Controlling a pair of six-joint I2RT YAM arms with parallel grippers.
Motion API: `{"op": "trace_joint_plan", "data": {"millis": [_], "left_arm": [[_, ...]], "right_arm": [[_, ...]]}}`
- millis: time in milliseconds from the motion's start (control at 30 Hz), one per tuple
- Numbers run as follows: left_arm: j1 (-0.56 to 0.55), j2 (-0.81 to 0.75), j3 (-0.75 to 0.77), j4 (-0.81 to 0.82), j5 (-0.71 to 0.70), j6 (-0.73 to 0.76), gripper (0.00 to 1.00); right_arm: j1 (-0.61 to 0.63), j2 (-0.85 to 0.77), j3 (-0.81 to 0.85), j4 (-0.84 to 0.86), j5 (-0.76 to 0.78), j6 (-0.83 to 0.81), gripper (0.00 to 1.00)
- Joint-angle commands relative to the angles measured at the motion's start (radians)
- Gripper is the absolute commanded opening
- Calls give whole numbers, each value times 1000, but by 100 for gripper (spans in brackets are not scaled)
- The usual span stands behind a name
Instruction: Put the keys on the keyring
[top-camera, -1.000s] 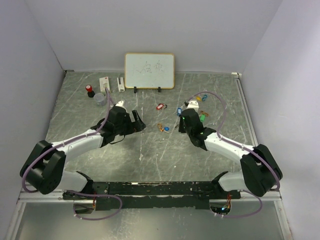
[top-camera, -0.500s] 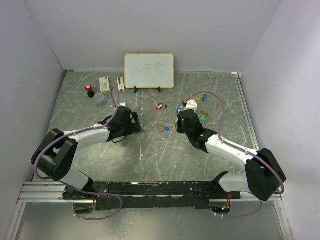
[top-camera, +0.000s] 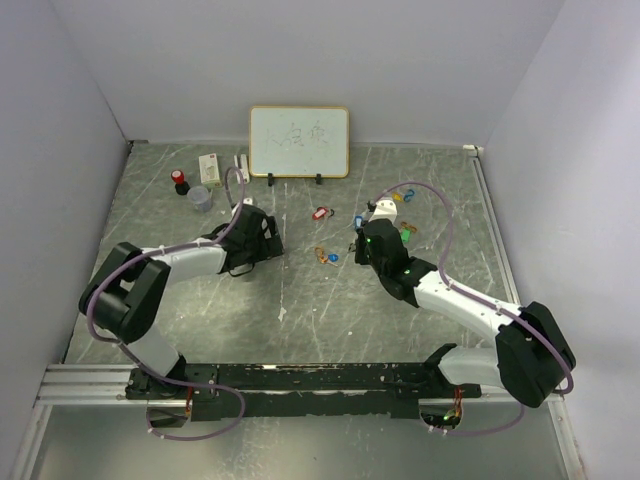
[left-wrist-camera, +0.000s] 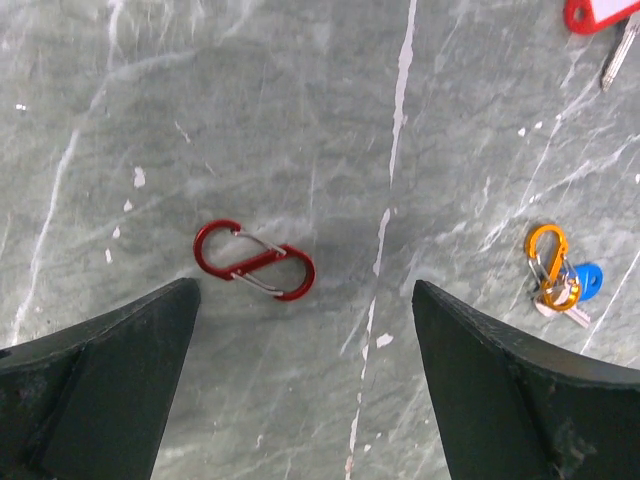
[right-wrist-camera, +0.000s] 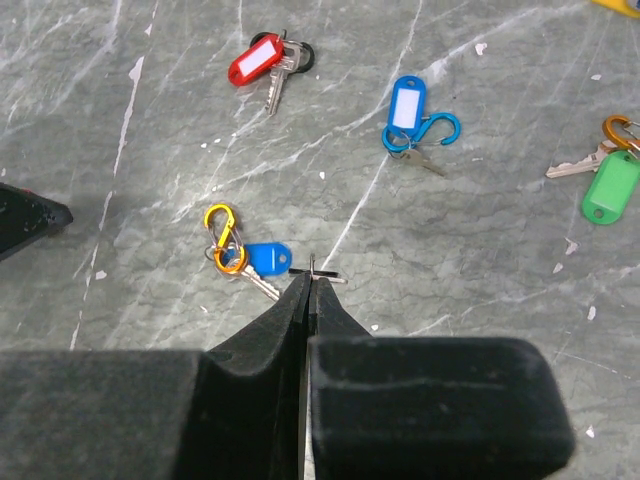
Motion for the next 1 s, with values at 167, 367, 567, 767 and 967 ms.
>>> {"op": "trace_joint_plan", "data": {"millis": [167,367,567,767,967], "left_arm": [[23,92,81,66,25,26,100],[23,135,114,87,70,29,100],[23,173,143,109,124,49,99],[23,139,118,78,70,56,99],[22,83,82,14,-16,78,98]], "right_arm": [[4,-20,15,2,27,-24,0],[6,-13,17,8,27,-25,0],[6,-3,21,11,26,-28,0],[6,3,22,12,21,-24,0],[6,-8,16,12,19,-21,0]]}}
